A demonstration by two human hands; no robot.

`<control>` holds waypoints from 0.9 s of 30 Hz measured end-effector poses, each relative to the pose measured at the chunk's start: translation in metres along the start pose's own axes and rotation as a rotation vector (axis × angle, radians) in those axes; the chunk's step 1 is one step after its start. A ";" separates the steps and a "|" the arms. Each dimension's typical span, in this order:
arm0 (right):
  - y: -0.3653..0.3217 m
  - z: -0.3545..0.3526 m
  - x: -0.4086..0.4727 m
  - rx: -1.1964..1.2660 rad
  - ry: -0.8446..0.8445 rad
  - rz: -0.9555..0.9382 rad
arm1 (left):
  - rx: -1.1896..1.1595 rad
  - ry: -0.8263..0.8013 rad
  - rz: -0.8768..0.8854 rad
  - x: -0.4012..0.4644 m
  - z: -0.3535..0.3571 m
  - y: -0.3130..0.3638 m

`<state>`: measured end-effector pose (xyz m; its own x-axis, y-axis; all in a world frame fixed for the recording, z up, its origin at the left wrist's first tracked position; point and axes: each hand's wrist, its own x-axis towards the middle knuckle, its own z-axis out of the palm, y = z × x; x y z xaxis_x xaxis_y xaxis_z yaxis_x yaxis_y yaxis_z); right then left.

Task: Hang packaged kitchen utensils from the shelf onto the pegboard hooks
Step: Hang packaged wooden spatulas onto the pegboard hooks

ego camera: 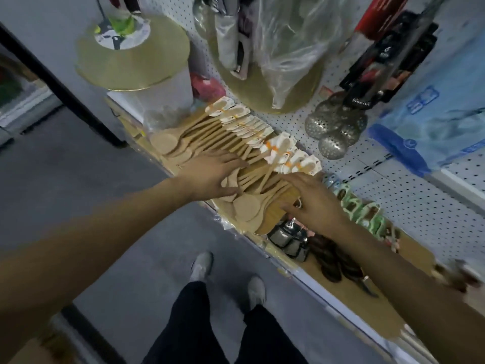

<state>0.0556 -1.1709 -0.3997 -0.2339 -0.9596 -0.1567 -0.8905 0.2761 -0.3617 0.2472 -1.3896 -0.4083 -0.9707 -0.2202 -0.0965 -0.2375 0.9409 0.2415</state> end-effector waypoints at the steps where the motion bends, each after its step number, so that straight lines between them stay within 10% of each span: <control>1: 0.006 0.015 0.005 0.018 -0.024 0.062 | -0.014 -0.031 0.002 0.011 0.015 -0.010; 13: 0.087 0.188 0.100 0.621 0.018 0.962 | -0.322 -0.254 -0.189 0.129 0.218 -0.031; 27: 0.133 0.248 0.153 0.920 0.131 1.194 | -0.508 -0.099 -0.539 0.197 0.275 -0.031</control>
<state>-0.0017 -1.2672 -0.6996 -0.6983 -0.1388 -0.7022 0.3766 0.7631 -0.5253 0.0734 -1.3918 -0.7000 -0.7126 -0.5707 -0.4080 -0.6907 0.4688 0.5505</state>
